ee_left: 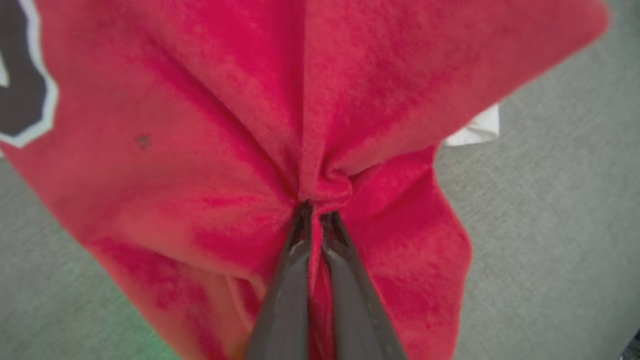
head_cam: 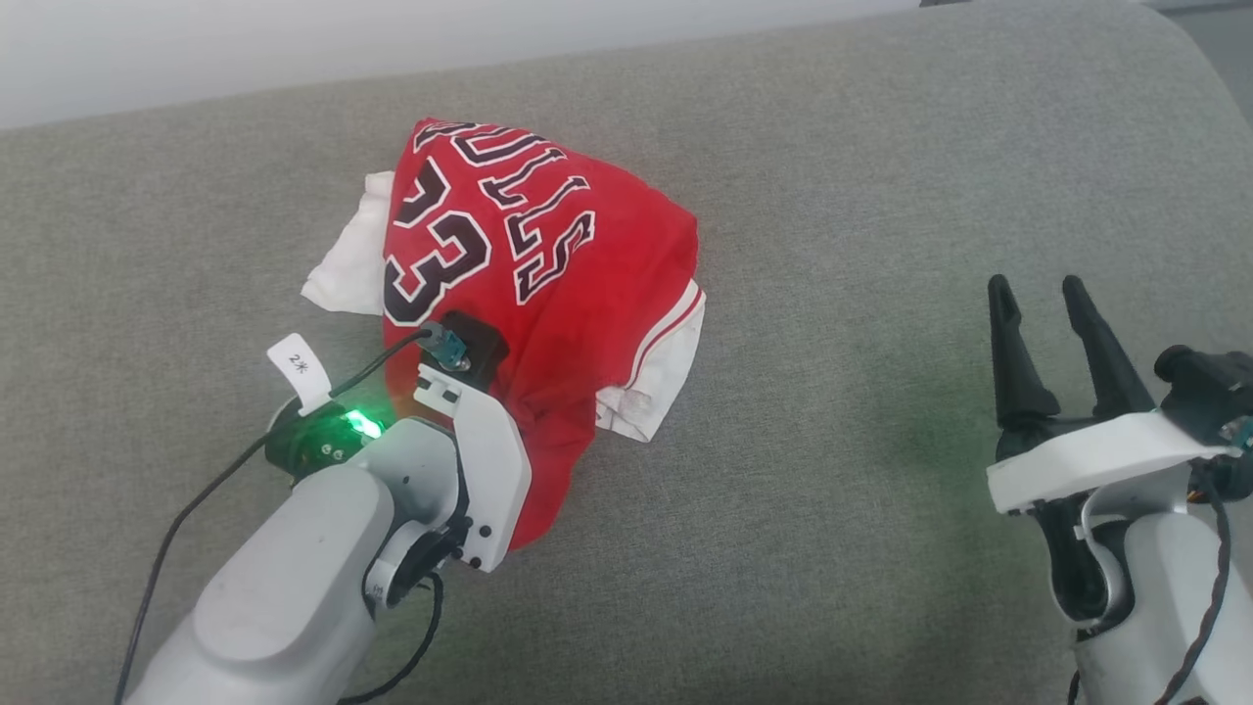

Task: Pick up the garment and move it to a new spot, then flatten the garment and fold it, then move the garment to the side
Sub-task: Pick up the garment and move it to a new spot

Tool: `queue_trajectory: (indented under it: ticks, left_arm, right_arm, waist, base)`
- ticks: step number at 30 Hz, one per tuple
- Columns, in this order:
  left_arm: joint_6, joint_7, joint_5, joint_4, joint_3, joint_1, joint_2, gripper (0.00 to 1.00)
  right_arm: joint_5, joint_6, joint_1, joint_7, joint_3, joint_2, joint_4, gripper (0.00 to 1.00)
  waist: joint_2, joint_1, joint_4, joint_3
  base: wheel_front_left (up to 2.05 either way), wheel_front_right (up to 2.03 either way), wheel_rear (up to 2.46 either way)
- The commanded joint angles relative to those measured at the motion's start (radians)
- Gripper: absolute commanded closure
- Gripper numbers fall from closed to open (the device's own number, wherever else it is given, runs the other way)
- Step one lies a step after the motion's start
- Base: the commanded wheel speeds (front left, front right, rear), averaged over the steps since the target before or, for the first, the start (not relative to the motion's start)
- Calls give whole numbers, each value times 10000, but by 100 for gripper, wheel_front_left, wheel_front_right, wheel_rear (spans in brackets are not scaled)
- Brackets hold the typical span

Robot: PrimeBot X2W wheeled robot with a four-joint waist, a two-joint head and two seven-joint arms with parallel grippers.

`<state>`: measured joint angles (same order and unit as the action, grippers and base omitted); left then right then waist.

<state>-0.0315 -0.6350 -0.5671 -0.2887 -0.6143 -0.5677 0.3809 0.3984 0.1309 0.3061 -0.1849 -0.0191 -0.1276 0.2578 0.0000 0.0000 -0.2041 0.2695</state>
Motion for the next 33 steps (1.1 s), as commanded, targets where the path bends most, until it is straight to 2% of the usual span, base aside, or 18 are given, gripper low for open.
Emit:
queue_trajectory:
  ticks: [1, 2, 4, 5, 12, 16, 27, 33]
  left_arm:
    - [111, 19, -101, -414, -117, 81, -27, 100]
    - [194, 91, -115, -585, -142, 30, -72, 96]
    - [325, 182, -220, -857, -121, -84, -139, 3]
    - [426, 260, -266, -933, -102, -141, -166, 0]
    - [754, 1364, -437, -680, 335, -413, -171, 0]
    - [826, 2590, -289, -248, 740, -152, 253, 0]
    - [46, 6599, -67, 323, 2424, 1628, 1365, 0]
    - [-329, 8276, -302, 145, 3411, 2873, 1819, 0]
  right_arm:
    - [59, -3, 84, -79, -5, -81, 8, 0]
    - [65, -3, 91, -105, -38, -111, 19, 0]
    - [63, -3, 104, -105, -66, -144, 29, 0]
    - [35, -3, 92, -97, -87, -160, 34, 0]
    - [-39, -3, -128, -85, -86, -277, -24, 0]
    - [-120, -3, -315, -54, -249, -346, -90, 0]
    - [-446, -3, -842, 196, -616, -433, -264, 0]
    - [-614, -3, -1107, 359, -731, -392, -367, 0]
  waist:
    - [0, 0, 56, -41]
    - [0, 0, 93, -61]
    - [0, 0, 164, -120]
    - [0, 0, 206, -169]
    - [0, 0, 506, -610]
    - [0, 0, 782, -926]
    - [0, 0, 1607, -1781]
    - [0, 0, 1981, -2199]
  base:
    - [0, 0, 0]
    - [0, 0, 0]
    - [0, 0, 0]
    - [0, 0, 0]
    - [0, 0, 0]
    - [0, 0, 0]
    - [0, 0, 0]
    - [0, 0, 0]
